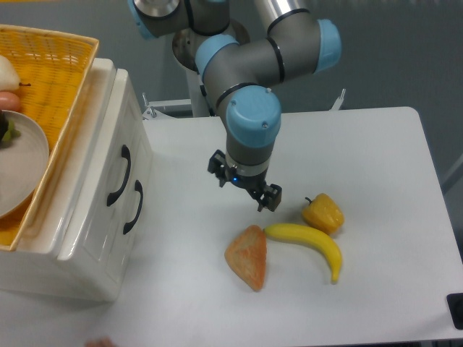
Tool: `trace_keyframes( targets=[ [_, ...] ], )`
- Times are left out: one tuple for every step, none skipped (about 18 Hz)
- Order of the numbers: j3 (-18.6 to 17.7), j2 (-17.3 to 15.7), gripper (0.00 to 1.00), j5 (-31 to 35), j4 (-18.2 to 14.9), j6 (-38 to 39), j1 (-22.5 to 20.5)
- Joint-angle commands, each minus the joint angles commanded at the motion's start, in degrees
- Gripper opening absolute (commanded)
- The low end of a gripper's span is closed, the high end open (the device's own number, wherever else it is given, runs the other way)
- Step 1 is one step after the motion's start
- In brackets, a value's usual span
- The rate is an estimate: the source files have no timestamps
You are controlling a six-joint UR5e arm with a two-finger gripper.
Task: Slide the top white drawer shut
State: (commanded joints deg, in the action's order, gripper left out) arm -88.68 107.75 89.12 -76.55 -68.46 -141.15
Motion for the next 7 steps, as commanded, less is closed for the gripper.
trace_keyframes(
  targets=[
    [0.0, 0.1, 1.0, -0.1, 0.1, -0.3, -0.5],
    [0.0, 0.1, 1.0, -0.1, 0.1, -0.6, -0.9],
    [-0.1, 0.2, 1.0, -0.2, 0.0, -1.2, -1.6],
    [-0.1, 0.3, 1.0, -0.2, 0.0, -1.8, -2.2],
    [-0.1, 0.3, 1.0, -0.2, 0.0, -2.6, -2.9],
    [-0.1, 0.3, 1.0, -0.1, 0.1, -3.8, -3.5],
    [-0.1, 0.3, 1.0, -0.1, 0.1, -4.4, -3.8]
  ],
)
